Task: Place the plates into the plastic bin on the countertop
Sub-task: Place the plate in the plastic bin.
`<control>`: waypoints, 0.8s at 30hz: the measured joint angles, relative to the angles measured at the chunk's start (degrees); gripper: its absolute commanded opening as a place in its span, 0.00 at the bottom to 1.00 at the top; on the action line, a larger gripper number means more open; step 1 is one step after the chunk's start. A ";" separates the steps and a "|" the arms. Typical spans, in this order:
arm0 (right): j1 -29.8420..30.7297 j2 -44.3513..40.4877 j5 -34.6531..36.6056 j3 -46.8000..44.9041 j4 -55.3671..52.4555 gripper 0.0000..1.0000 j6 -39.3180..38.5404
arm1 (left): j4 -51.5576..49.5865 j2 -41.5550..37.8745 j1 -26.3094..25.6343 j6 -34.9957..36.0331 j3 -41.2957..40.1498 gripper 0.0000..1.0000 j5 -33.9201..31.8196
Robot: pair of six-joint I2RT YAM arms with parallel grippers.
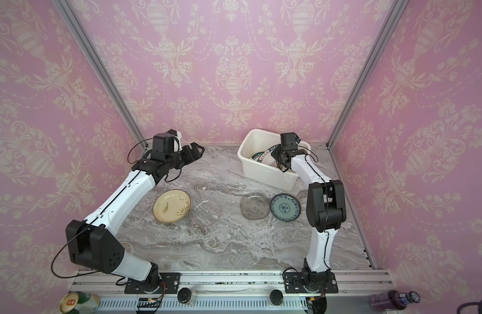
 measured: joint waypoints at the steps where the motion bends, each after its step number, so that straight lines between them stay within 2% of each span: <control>1: 0.00 0.33 0.15 0.13 0.00 0.09 0.00 | 0.00 0.20 0.00 0.04 0.22 0.94 0.02; 11: 0.00 3.10 0.31 0.50 -0.61 0.22 -0.50 | 0.00 1.88 0.02 0.26 0.87 0.94 0.02; 13: 0.00 3.34 0.28 0.76 -1.09 0.27 -0.66 | 0.00 1.97 0.02 0.26 0.90 0.94 0.02; 20: 0.00 5.18 -0.55 4.39 -3.13 0.36 -1.99 | 0.00 2.49 0.07 0.22 1.51 0.94 0.20; 24: 0.02 6.62 -1.27 5.25 -4.87 0.47 -3.28 | -0.48 2.58 0.07 0.24 1.53 0.94 0.44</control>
